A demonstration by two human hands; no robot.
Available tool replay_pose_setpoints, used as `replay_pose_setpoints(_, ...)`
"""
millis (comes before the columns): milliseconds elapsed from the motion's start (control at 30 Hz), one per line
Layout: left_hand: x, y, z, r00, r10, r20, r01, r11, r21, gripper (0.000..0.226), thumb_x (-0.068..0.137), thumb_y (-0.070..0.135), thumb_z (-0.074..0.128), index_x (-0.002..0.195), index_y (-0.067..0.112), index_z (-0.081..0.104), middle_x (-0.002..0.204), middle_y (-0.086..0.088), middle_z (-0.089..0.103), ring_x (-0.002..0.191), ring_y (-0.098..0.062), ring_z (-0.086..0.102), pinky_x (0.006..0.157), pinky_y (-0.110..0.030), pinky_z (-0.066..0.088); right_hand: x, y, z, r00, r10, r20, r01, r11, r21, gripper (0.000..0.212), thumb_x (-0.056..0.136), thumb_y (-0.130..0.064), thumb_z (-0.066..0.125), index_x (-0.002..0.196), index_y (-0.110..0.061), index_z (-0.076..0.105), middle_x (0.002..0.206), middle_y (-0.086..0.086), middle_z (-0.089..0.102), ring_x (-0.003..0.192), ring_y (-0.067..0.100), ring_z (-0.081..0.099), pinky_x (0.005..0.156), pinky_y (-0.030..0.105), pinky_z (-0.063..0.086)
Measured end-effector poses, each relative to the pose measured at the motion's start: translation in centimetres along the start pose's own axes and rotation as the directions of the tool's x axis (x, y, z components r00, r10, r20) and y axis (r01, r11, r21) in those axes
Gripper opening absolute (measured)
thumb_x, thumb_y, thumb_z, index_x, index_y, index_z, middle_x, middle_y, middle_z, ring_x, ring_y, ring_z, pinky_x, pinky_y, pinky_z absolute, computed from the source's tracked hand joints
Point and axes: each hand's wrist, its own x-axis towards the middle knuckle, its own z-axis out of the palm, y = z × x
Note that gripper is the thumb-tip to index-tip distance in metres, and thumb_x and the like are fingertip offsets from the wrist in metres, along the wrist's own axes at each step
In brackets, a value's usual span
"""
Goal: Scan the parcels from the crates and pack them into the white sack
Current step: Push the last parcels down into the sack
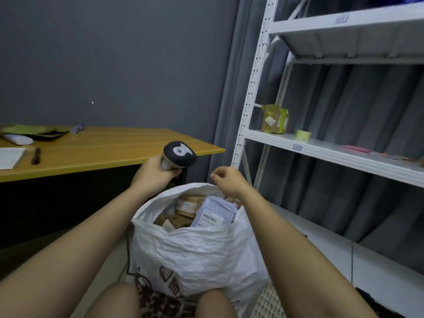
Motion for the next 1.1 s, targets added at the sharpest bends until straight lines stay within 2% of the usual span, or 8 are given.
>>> replay_pose_setpoints(233, 4.7, -1.0, -5.7, 1.0, 0.01, -0.03, -0.007, 0.994, 0.112, 0.023, 0.082, 0.03, 0.07, 0.102, 0.027, 0.059, 0.095, -0.001, 0.066, 0.091, -0.027, 0.061, 0.081, -0.042, 0.051, 3.6, -6.0, 1.9, 0.996, -0.079, 0.031, 0.082, 0.991, -0.107, 0.026, 0.097, -0.021, 0.048, 0.11, -0.008, 0.067, 0.112, 0.011, 0.067, 0.104, 0.028, 0.061, 0.09, 0.042, 0.051)
replay_pose_setpoints(400, 9.9, -3.8, -10.2, 0.993, -0.048, -0.103, 0.07, 0.972, 0.226, 0.032, 0.086, 0.037, 0.065, 0.114, 0.023, 0.057, 0.104, 0.0, 0.064, 0.094, -0.023, 0.058, 0.085, -0.042, 0.05, 9.7, -9.7, 5.4, 0.982, -0.157, 0.11, 0.173, 0.972, -0.162, 0.026, 0.098, -0.028, 0.047, 0.114, -0.018, 0.065, 0.1, 0.006, 0.064, 0.08, 0.021, 0.06, 0.067, 0.033, 0.052)
replay_pose_setpoints(500, 13.5, -5.8, -12.3, 0.987, -0.084, -0.134, 0.12, 0.949, 0.29, 0.033, 0.089, 0.036, 0.063, 0.115, 0.017, 0.056, 0.117, -0.007, 0.053, 0.094, -0.027, 0.056, 0.088, -0.042, 0.049, 13.9, -11.6, 8.1, 0.968, -0.198, 0.155, 0.226, 0.955, -0.192, 0.026, 0.098, -0.031, 0.047, 0.117, -0.022, 0.063, 0.112, 0.007, 0.065, 0.097, 0.026, 0.063, 0.083, 0.042, 0.055)
replay_pose_setpoints(600, 17.3, -8.3, -13.4, 0.971, -0.154, -0.184, 0.211, 0.913, 0.35, 0.037, 0.089, 0.035, 0.063, 0.117, 0.012, 0.054, 0.126, -0.011, 0.037, 0.094, -0.028, 0.052, 0.09, -0.039, 0.045, 18.0, -12.7, 11.1, 0.953, -0.23, 0.198, 0.268, 0.943, -0.196, 0.027, 0.1, -0.03, 0.047, 0.121, -0.021, 0.061, 0.126, 0.008, 0.059, 0.106, 0.028, 0.061, 0.087, 0.042, 0.054)
replay_pose_setpoints(700, 21.4, -11.8, -13.7, 0.955, -0.205, -0.217, 0.275, 0.885, 0.376, 0.035, 0.084, 0.035, 0.069, 0.103, 0.009, 0.056, 0.105, -0.01, 0.056, 0.087, -0.025, 0.054, 0.075, -0.038, 0.047, 22.1, -12.8, 14.2, 0.947, -0.26, 0.189, 0.298, 0.93, -0.214, 0.028, 0.1, -0.03, 0.047, 0.122, -0.022, 0.061, 0.139, 0.004, 0.047, 0.109, 0.025, 0.056, 0.079, 0.033, 0.048)
replay_pose_setpoints(800, 24.7, -14.8, -13.3, 0.918, -0.295, -0.265, 0.384, 0.829, 0.407, 0.038, 0.08, 0.038, 0.073, 0.092, 0.009, 0.051, 0.084, -0.006, 0.052, 0.073, -0.021, 0.05, 0.053, -0.03, 0.036, 25.7, -12.1, 16.5, 0.953, -0.253, 0.167, 0.288, 0.927, -0.24, 0.028, 0.099, -0.029, 0.045, 0.122, -0.023, 0.061, 0.141, 0.002, 0.044, 0.116, 0.024, 0.051, 0.08, 0.032, 0.045)
replay_pose_setpoints(933, 27.8, -18.0, -12.5, 0.875, -0.374, -0.306, 0.481, 0.733, 0.481, 0.042, 0.075, 0.043, 0.075, 0.096, 0.012, 0.056, 0.092, -0.006, 0.058, 0.084, -0.024, 0.059, 0.059, -0.029, 0.042, 28.9, -11.3, 18.2, 0.961, -0.248, 0.122, 0.271, 0.936, -0.226, 0.028, 0.099, -0.028, 0.045, 0.12, -0.023, 0.062, 0.137, 0.002, 0.047, 0.118, 0.023, 0.05, 0.086, 0.034, 0.046)
replay_pose_setpoints(1100, 29.5, -20.0, -12.2, 0.86, -0.403, -0.312, 0.509, 0.665, 0.546, 0.041, 0.073, 0.045, 0.075, 0.093, 0.014, 0.057, 0.081, -0.003, 0.057, 0.081, -0.021, 0.06, 0.057, -0.028, 0.042, 30.3, -11.1, 19.3, 0.958, -0.266, 0.105, 0.283, 0.939, -0.197, 0.027, 0.098, -0.028, 0.045, 0.119, -0.023, 0.063, 0.134, 0.001, 0.049, 0.117, 0.023, 0.05, 0.088, 0.034, 0.046)
